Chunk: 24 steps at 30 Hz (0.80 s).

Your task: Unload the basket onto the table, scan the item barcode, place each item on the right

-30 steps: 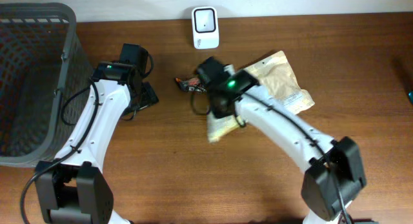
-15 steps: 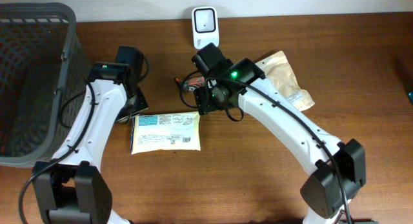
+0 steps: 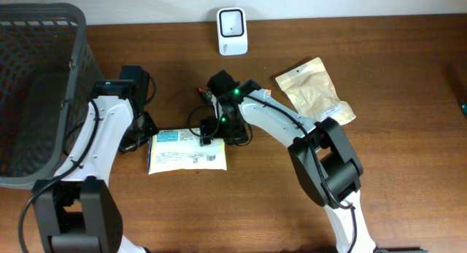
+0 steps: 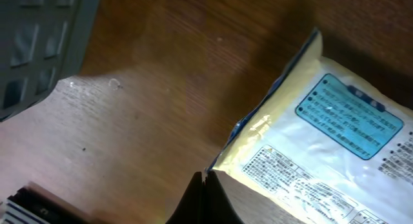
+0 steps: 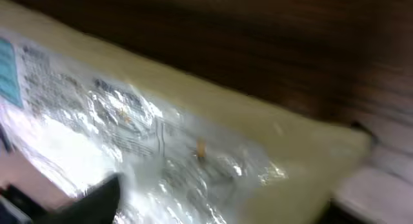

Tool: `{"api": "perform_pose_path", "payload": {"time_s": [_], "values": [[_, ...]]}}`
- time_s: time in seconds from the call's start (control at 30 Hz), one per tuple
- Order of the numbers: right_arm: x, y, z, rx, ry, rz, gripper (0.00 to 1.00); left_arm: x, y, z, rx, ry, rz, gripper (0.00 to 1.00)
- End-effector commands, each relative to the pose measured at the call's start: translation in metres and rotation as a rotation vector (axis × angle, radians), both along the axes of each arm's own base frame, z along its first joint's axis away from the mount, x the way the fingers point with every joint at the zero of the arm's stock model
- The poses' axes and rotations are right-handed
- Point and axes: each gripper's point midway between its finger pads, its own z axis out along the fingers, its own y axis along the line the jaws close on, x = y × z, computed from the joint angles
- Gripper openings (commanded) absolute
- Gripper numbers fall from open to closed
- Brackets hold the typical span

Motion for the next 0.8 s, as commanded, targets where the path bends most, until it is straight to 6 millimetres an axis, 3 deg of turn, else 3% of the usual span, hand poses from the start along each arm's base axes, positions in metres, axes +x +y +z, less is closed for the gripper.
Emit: {"api": "perform_pose_path", "payload": {"time_s": [0.0, 0.03, 0.1, 0.2, 0.23, 0.3, 0.4, 0.47, 0.6, 0.63, 0.77], "values": [[-0.014, 0.002, -0.016, 0.001, 0.061, -0.051, 0.18, -0.002, 0.005, 0.001, 0.015, 0.005, 0.005, 0.0], [-0.011, -0.001, -0.018, -0.009, 0.052, -0.059, 0.04, -0.002, 0.005, 0.001, 0.015, 0.005, 0.005, 0.0], [0.005, -0.019, -0.013, -0.059, 0.0, -0.098, 0.04, -0.002, 0.005, 0.001, 0.015, 0.004, 0.005, 0.0], [0.031, -0.056, 0.021, -0.143, -0.107, -0.177, 0.04, -0.002, 0.005, 0.001, 0.015, 0.005, 0.005, 0.02], [0.047, -0.09, 0.056, -0.227, -0.207, -0.238, 0.04, -0.002, 0.005, 0.001, 0.015, 0.005, 0.005, 0.04], [0.057, -0.137, 0.113, -0.343, -0.37, -0.28, 0.04, -0.002, 0.004, 0.001, 0.014, 0.004, 0.004, 0.07], [0.048, -0.213, 0.202, -0.601, -0.629, -0.38, 0.04, 0.0, 0.004, 0.0, 0.013, -0.005, 0.004, 0.08], [0.03, -0.259, 0.237, -0.824, -0.724, -0.417, 0.04, 0.004, 0.004, 0.0, 0.012, -0.021, 0.004, 0.11], [0.011, -0.296, 0.224, -1.045, -0.614, -0.394, 0.04, 0.005, 0.002, 0.0, 0.002, -0.025, 0.005, 0.11], [0.011, -0.296, 0.214, -1.063, -0.58, -0.384, 0.04, 0.005, 0.002, 0.0, 0.002, -0.026, 0.005, 0.11], [0.014, -0.26, 0.151, -1.035, -0.423, -0.301, 0.04, 0.006, 0.002, 0.0, 0.002, -0.027, 0.005, 0.13]]}}
